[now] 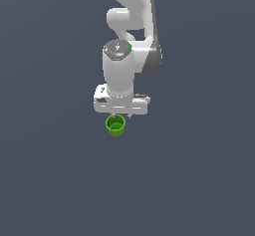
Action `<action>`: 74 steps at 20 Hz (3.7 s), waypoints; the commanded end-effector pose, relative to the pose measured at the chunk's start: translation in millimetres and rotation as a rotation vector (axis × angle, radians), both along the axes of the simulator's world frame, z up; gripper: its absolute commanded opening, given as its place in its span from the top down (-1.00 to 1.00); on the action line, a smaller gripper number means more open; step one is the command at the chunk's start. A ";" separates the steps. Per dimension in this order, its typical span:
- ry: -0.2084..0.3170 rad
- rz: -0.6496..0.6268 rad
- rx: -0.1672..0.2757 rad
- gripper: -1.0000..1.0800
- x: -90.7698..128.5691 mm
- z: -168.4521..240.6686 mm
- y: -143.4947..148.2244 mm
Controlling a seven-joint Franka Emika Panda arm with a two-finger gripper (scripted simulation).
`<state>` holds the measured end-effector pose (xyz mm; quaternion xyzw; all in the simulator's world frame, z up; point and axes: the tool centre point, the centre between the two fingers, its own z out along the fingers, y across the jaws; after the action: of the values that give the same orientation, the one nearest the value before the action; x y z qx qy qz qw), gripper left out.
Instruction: Pick up the object and move it to a goal position.
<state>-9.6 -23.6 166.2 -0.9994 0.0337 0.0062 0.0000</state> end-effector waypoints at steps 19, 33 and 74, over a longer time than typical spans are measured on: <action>-0.007 -0.521 0.052 -0.23 -27.3 -30.0 -14.8; -0.005 -1.005 0.085 -0.23 -55.5 -53.7 -33.5; -0.006 -1.217 0.095 1.00 -67.8 -89.5 -41.2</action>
<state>-77.6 -64.8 76.7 -0.7998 0.5983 0.0039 0.0484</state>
